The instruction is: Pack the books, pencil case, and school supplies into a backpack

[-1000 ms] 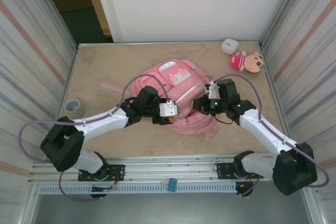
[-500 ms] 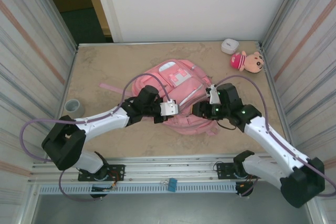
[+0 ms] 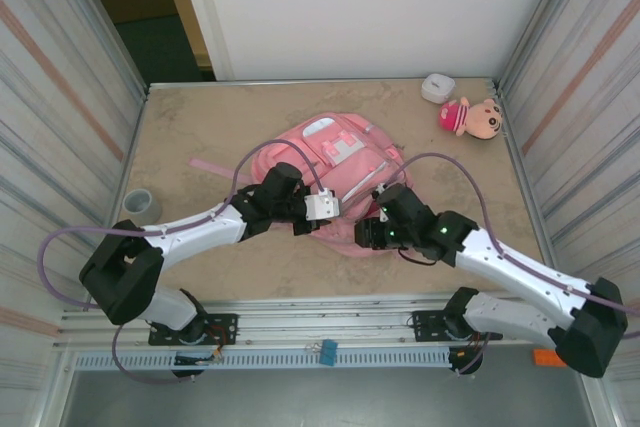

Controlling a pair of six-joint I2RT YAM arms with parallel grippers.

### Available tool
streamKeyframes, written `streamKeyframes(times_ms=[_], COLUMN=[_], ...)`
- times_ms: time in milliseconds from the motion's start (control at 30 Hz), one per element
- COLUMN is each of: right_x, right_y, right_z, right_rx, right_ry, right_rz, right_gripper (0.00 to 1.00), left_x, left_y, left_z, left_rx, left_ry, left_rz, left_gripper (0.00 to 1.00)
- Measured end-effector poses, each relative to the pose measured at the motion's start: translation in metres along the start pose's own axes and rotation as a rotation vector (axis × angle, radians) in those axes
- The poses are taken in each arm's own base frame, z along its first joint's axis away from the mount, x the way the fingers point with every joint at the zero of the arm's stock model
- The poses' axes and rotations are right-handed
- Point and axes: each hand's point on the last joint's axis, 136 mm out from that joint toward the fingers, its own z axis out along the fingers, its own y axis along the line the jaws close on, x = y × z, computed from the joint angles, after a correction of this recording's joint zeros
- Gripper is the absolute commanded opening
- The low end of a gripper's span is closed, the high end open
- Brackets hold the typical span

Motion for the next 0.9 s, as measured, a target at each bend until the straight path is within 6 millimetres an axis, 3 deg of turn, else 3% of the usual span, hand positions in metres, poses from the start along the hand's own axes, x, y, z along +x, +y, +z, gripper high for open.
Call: streamKeyframes(times_ms=[167, 333, 500, 900], right_x=[-0.007, -0.014, -0.017, -0.038], right_y=[0.0, -0.001, -0.003, -0.03], right_z=[0.016, 0.022, 0.015, -0.014], right_rx=[0.052, 0.096, 0.131, 0.124], right_ry=[0.01, 0.006, 0.0, -0.041], right_rz=[-0.027, -0.064, -0.093, 0.005], right_gripper=[0.33, 0.15, 0.0, 0.0], left_x=[0.0, 0.0, 0.001, -0.006], left_y=[0.0, 0.0, 0.003, 0.009], left_z=[0.0, 0.0, -0.001, -0.003], left_rx=[0.0, -0.001, -0.004, -0.013], left_ry=[0.0, 0.0, -0.005, -0.045], left_rz=[-0.001, 0.0, -0.004, 0.002], left_gripper=[0.0, 0.0, 0.0, 0.0])
